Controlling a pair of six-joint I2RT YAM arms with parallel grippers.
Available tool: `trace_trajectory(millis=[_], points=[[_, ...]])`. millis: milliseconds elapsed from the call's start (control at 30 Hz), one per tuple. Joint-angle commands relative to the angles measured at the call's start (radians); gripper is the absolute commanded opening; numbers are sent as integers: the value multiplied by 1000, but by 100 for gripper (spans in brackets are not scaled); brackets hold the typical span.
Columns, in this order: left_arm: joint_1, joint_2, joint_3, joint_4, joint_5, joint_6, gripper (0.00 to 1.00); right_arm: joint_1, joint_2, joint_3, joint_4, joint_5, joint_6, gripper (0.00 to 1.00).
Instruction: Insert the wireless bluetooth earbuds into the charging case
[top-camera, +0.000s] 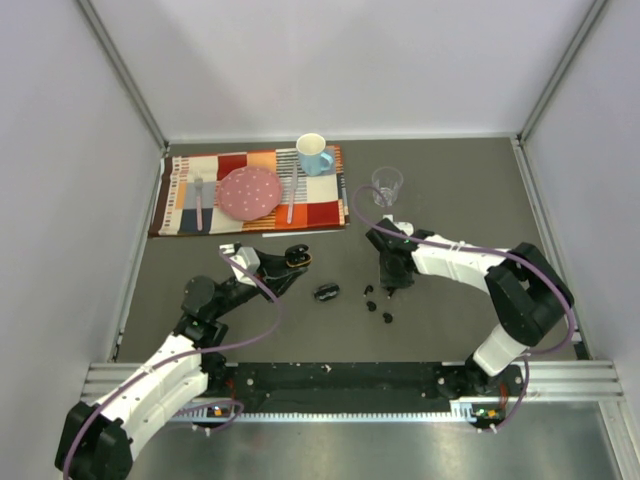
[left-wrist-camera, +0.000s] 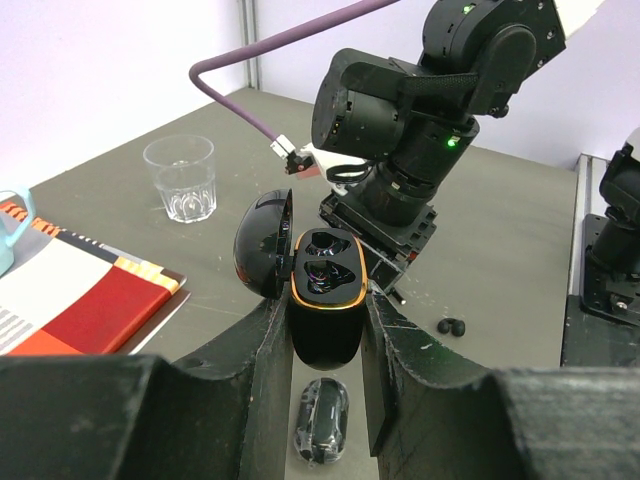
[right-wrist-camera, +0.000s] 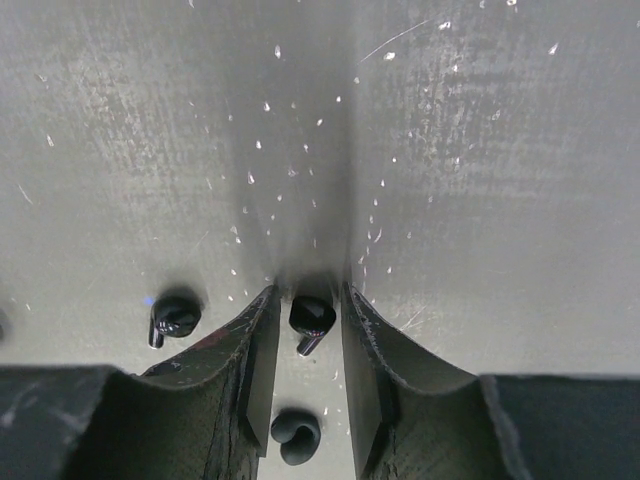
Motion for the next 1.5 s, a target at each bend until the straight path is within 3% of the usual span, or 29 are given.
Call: trace_trajectory(millis=[0,1467], points=[[4,-4,13,36,-2,2,0,20,46,-18,2,4,61,31],[4,2,13,36,-10,2,0,58,13,-8,-65,99,142,34]])
